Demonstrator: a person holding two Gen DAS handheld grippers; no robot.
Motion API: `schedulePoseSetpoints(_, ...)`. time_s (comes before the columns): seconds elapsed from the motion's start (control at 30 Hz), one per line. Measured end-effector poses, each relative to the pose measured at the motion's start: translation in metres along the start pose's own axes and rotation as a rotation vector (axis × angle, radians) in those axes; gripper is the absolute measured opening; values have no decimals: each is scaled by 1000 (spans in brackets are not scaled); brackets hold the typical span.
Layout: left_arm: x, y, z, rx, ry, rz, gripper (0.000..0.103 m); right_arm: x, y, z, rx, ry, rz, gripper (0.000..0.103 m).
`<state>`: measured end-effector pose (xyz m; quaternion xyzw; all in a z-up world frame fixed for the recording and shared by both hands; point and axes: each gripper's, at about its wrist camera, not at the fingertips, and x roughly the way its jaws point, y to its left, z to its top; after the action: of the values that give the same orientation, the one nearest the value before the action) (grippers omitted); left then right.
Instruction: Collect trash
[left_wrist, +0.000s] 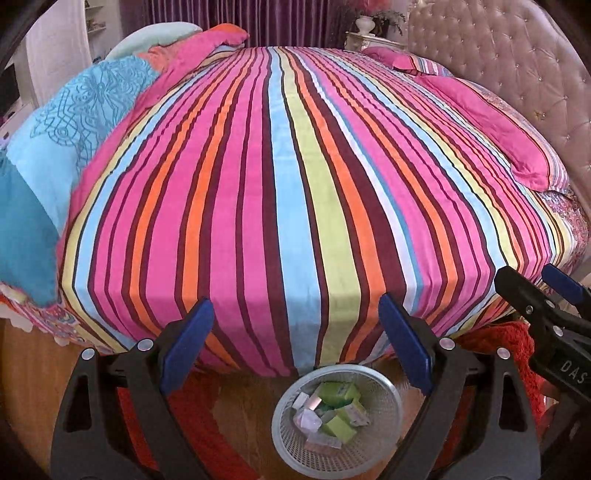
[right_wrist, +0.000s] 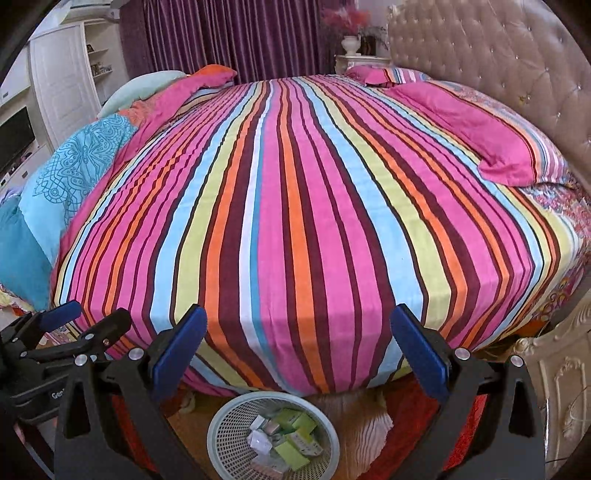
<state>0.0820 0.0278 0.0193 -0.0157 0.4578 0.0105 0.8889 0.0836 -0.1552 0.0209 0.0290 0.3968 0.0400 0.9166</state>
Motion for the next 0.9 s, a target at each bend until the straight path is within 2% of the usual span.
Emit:
schedulePoseSetpoints(0.5, 16, 7, 24, -22, 14, 27, 88, 15, 2, 15, -13, 2, -23, 95)
schedulePoseSetpoints(0.9, 16, -1, 30, -4, 11, 32, 88, 16, 2, 19, -7, 1, -28, 95)
